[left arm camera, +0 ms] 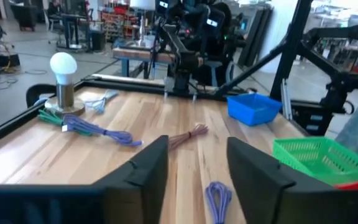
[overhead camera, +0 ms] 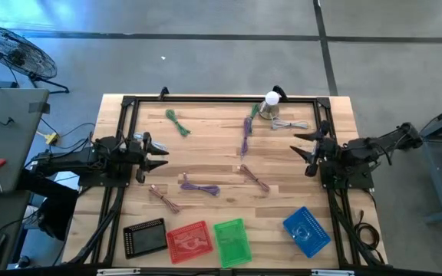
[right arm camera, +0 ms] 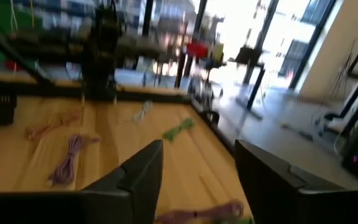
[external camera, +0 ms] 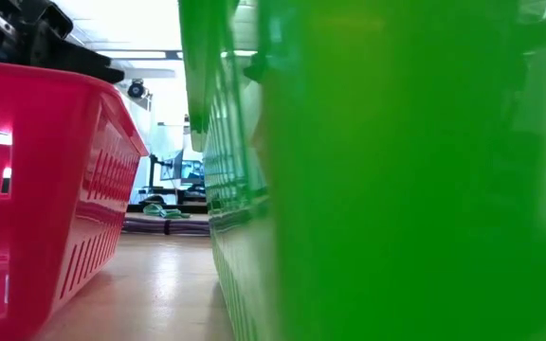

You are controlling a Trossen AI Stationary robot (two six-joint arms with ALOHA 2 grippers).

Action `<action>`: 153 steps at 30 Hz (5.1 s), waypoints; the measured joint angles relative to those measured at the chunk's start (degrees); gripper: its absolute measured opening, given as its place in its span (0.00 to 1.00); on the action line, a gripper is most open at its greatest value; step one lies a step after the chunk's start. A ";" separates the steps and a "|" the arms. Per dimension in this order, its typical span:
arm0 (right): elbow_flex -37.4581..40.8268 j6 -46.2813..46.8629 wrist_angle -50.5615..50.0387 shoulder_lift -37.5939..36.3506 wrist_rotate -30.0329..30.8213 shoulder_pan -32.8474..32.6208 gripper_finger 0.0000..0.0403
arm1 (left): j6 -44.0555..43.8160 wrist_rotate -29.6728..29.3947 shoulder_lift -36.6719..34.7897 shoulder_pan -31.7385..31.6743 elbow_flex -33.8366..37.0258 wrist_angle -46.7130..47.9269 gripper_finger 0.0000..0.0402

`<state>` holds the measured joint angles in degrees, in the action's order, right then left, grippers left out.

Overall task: Pick & Place USB Port
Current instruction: Put the pink USB charger into the red bin

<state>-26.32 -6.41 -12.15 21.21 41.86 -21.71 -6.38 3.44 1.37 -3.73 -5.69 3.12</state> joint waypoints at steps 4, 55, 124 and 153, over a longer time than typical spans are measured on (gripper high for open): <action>-9.13 8.28 -11.86 9.05 -0.88 0.00 0.49 | -0.22 0.22 0.38 0.00 0.00 -2.35 0.46; -25.32 34.15 -13.44 78.03 -33.28 14.58 0.05 | -4.15 0.53 0.37 0.01 0.00 -3.27 0.47; -25.40 1.45 27.39 59.56 -30.95 6.91 0.46 | 2.70 -9.21 66.18 16.72 -35.76 -19.29 0.05; -25.41 5.09 27.57 58.80 -26.81 -4.33 0.48 | -52.27 -27.91 98.27 52.22 -75.61 41.14 0.04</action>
<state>-51.72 -1.32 15.42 80.01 15.05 -26.04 -58.65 -24.47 99.64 48.49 -81.30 44.25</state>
